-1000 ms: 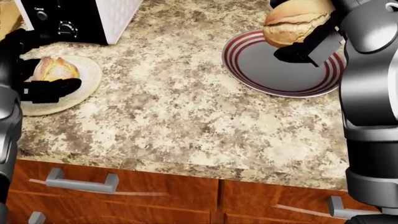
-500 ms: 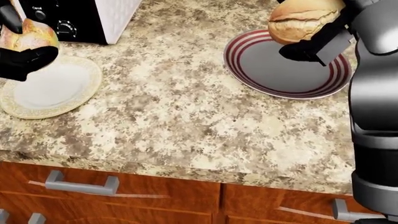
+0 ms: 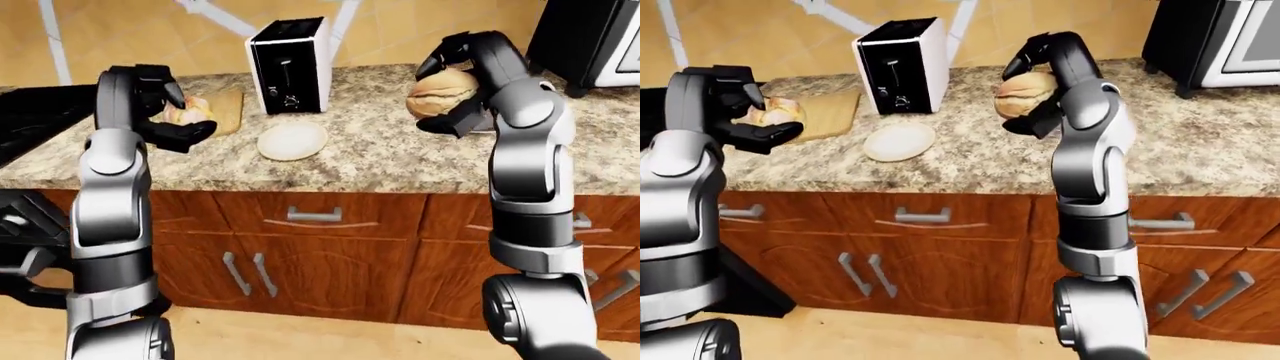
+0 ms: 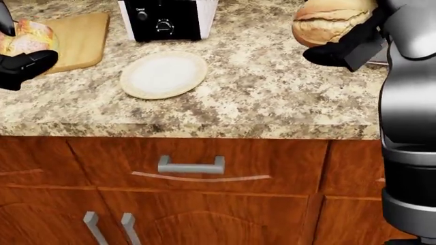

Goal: Place all breads on the cutting board.

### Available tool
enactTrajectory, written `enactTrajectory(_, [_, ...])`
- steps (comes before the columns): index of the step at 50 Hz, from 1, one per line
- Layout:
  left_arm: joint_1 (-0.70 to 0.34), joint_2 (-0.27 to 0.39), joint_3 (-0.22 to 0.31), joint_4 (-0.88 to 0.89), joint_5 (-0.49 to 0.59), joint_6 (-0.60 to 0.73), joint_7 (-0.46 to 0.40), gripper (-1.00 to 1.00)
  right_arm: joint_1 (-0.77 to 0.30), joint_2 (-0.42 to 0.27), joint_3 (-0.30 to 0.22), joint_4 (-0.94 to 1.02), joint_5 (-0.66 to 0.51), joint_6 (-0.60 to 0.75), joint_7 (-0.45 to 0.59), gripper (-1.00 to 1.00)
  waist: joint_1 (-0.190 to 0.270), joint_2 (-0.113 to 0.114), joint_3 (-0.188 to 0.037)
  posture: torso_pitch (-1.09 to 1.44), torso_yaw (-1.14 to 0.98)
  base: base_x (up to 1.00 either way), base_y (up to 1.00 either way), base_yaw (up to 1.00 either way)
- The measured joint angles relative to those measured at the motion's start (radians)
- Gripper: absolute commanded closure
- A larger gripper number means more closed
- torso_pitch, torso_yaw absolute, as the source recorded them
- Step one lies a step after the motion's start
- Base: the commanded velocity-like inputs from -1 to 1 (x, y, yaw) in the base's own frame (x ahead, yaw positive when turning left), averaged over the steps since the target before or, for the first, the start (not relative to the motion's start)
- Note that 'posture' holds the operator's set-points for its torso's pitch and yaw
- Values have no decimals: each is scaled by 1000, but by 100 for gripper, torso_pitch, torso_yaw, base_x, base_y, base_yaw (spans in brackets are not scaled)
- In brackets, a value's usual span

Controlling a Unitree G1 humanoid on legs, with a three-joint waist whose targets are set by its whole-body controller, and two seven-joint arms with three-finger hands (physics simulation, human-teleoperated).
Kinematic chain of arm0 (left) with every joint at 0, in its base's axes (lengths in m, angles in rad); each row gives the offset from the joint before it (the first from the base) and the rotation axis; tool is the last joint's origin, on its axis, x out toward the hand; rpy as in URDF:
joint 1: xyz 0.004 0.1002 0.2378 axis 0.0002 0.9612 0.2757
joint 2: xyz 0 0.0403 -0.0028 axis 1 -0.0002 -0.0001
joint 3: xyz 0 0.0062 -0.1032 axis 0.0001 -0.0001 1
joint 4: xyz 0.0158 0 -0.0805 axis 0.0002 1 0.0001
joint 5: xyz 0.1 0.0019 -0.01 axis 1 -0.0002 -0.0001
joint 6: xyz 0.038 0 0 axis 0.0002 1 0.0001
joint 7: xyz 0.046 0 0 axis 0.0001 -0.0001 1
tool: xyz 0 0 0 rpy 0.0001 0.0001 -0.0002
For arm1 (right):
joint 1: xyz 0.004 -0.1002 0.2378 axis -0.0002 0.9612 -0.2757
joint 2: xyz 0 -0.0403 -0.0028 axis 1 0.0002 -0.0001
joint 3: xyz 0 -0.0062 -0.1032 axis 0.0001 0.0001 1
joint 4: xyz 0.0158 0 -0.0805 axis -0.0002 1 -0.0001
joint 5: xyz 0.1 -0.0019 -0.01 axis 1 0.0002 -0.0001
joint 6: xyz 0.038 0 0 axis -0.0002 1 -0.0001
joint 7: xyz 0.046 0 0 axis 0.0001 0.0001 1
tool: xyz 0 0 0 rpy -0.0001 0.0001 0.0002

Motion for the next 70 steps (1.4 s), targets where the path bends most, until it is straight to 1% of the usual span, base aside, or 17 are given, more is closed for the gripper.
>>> enactTrajectory(4, [2,4,10,2,4,3,1,100,5,1,12,22,8,3,10,100,5,-37,-14,0,0,0,96,0])
enactTrajectory(9, [-4,3,9,-4,9,-3,3,100,-14,-1,6,-5,15,-17,-1,100,19,-120,-11,0,0,0,98,0])
enactTrajectory(13, [23,-21,-15,14,5,-1,-3,100,13,-2,-4,-2,19,-14,-6,100,22,-145,-28,0,0,0,91,0])
enactTrajectory(15, [16,-20,-16,20,5,8,-6,100,6,-5,-4,0,22,-14,-8,100,23,-122,-28,0,0,0,82,0])
enactTrajectory(18, [4,-15,-5,-1,10,-1,-1,100,-4,-7,-3,-18,24,-20,-11,100,27,-42,-11,0,0,0,82,0])
enactTrajectory(21, [16,-9,10,9,16,-3,5,100,20,12,22,-12,31,-21,-4,100,57,-22,-4,0,0,0,82,0])
enactTrajectory(25, [3,-13,6,2,22,-3,9,100,30,8,14,8,41,-11,5,100,49,-55,-6,0,0,0,57,0])
enactTrajectory(37, [17,-30,-4,10,28,-4,6,100,31,5,15,-20,62,-37,-23,100,67,-81,-8,0,0,2,6,0])
enactTrajectory(41, [23,-32,-4,9,31,5,4,100,40,7,14,-9,65,-32,-21,100,63,-114,13,0,0,14,42,0])
enactTrajectory(43, [14,-34,-8,-1,31,3,3,100,44,2,4,-10,66,-27,-23,100,44,-150,-10,0,0,14,29,0])
enactTrajectory(47, [12,-45,-24,-29,27,-10,-4,100,51,-9,-23,-23,68,-15,-33,100,59,-138,-27,0,0,0,0,0])
enactTrajectory(50, [9,-46,-21,-30,29,-12,-3,100,32,-9,-22,-39,78,-21,-46,100,49,-77,-27,0,0,0,-34,0])
enactTrajectory(52, [31,-38,-5,-24,35,-7,-1,100,50,15,5,-44,91,-28,-48,100,62,-59,-8,0,0,0,0,-96])
enactTrajectory(55, [31,-38,14,-3,49,12,9,100,67,17,34,-15,116,-27,-33,100,73,-80,-16,0,0,0,0,-100])
enactTrajectory(60, [-2,-53,-22,-29,45,-6,1,100,57,-12,-13,-34,105,-19,-48,100,68,-155,-28,0,0,0,0,-56])
enactTrajectory(66, [15,-74,-55,-36,30,-10,-23,100,66,0,-23,-12,93,-27,-76,100,56,-82,2,0,0,0,0,0])
enactTrajectory(70, [14,-63,-26,-35,40,5,-15,100,62,20,10,16,108,-30,-67,100,52,-86,-2,0,0,0,0,0])
